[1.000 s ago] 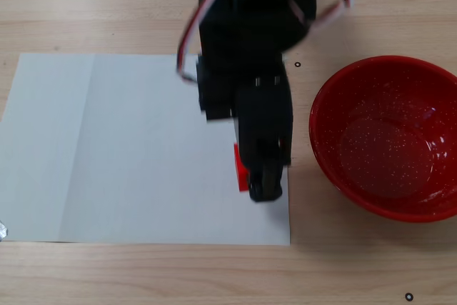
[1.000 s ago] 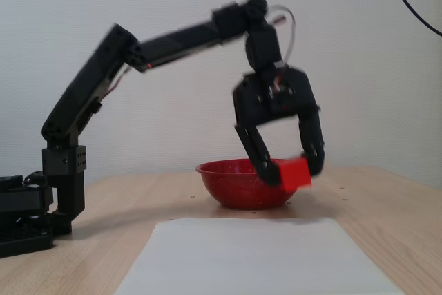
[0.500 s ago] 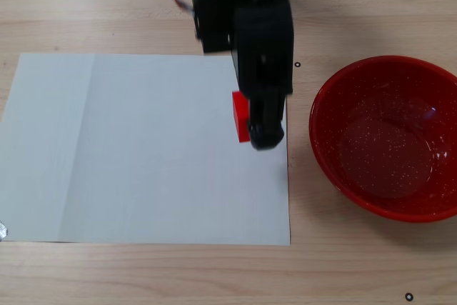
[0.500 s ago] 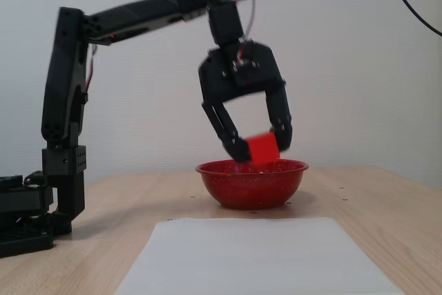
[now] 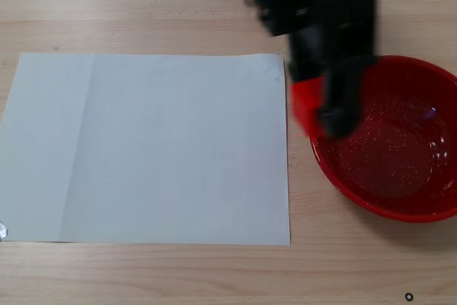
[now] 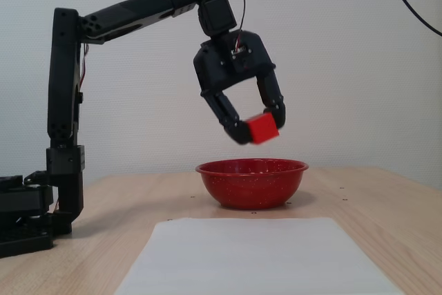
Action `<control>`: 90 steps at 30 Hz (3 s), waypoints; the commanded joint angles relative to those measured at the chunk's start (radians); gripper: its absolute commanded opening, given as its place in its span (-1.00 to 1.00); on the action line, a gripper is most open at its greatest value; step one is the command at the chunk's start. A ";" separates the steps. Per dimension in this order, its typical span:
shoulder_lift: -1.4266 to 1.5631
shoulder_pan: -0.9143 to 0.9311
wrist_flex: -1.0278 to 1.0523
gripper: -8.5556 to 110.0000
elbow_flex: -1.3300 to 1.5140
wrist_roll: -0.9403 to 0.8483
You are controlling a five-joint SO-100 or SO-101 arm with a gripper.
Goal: Grasp the red cube and put it in the red bowl.
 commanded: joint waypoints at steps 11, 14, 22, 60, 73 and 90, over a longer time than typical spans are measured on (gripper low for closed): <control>0.051 0.222 -0.106 -0.85 -0.176 -0.061; 0.009 0.252 -0.129 -0.85 -0.183 -0.087; -0.132 0.284 -0.173 -0.77 -0.212 -0.114; -0.034 0.258 -0.086 -0.85 -0.212 -0.126; 0.149 0.186 -0.002 -0.85 -0.083 -0.137; 0.528 -0.087 -0.167 -0.85 0.408 -0.035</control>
